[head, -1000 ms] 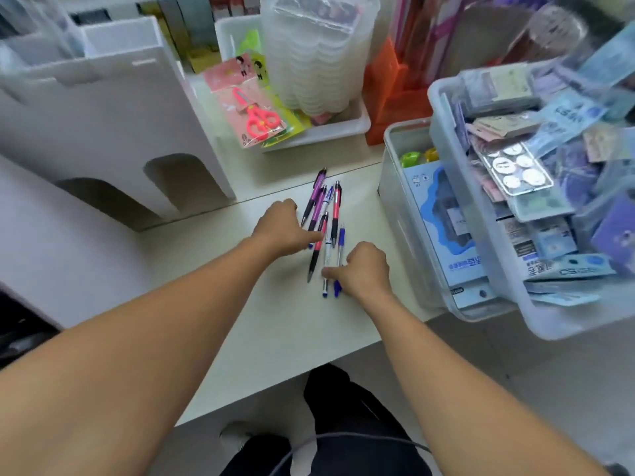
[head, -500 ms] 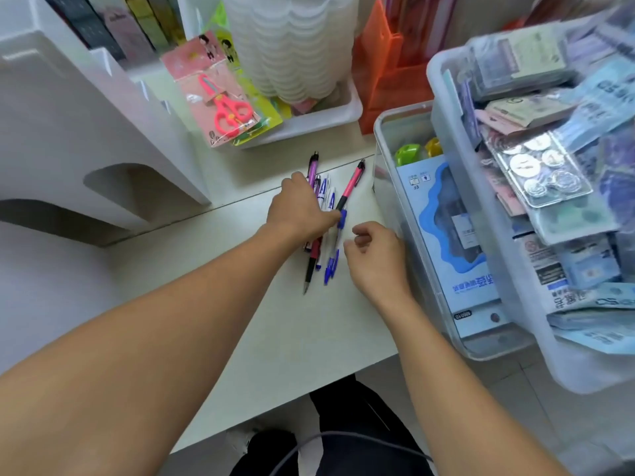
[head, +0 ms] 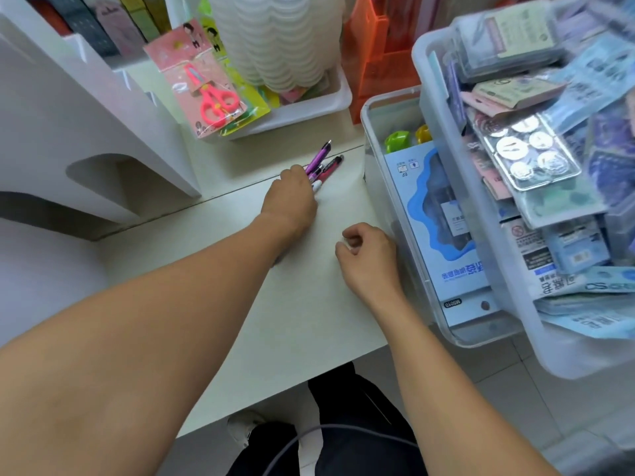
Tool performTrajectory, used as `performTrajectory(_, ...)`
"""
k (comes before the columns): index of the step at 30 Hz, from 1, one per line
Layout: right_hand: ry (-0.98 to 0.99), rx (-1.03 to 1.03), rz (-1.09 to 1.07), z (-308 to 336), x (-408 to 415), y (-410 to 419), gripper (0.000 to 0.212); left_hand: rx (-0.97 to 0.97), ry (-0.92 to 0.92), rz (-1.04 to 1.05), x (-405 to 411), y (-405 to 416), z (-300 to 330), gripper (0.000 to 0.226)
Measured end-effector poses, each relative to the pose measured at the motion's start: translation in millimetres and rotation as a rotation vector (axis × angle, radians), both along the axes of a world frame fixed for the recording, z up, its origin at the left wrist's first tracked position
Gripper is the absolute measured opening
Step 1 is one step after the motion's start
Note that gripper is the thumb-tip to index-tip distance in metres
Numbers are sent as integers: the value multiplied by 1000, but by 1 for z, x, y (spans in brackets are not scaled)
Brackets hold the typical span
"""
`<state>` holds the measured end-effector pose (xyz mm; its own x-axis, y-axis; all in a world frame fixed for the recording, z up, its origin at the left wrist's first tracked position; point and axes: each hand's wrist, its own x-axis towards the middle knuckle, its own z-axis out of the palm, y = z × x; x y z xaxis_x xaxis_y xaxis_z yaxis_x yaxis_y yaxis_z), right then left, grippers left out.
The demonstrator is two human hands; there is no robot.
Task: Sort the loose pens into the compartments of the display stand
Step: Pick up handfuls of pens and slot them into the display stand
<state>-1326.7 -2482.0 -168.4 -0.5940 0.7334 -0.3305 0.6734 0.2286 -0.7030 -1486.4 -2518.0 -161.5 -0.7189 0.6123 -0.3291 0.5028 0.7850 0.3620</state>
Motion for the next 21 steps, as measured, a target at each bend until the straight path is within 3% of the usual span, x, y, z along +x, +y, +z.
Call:
performTrajectory(3, 19, -6, 6, -1, -3, -4, 21, 93, -172, 92, -12, -19, 6, 18)
performTrajectory(7, 68, -91, 72, 8, -18, -23, 14, 395, -469, 342, -15, -59, 19, 13)
performTrajectory(9, 127, -296, -5, 17, -30, -37, 15, 529, -586, 522, -11, -81, 31, 11)
performTrajectory(11, 195, -646, -170, 32, -42, -56, 29, 664, -667, 726, -8, -103, 42, 15)
performTrajectory(13, 233, -920, -289, 50, -47, -80, 46, 802, -703, 848, -4, -126, 56, 21)
performTrajectory(15, 316, -1066, -392, 65, -43, -106, 54, 837, -679, 848, 5, -144, 70, 20)
performTrajectory(18, 411, -1141, -523, 84, -32, -140, 56, 890, -653, 841, 28, -168, 91, 14)
performTrajectory(21, 401, -1130, -470, 99, -29, -158, 59, 960, -628, 936, 40, -196, 108, 11)
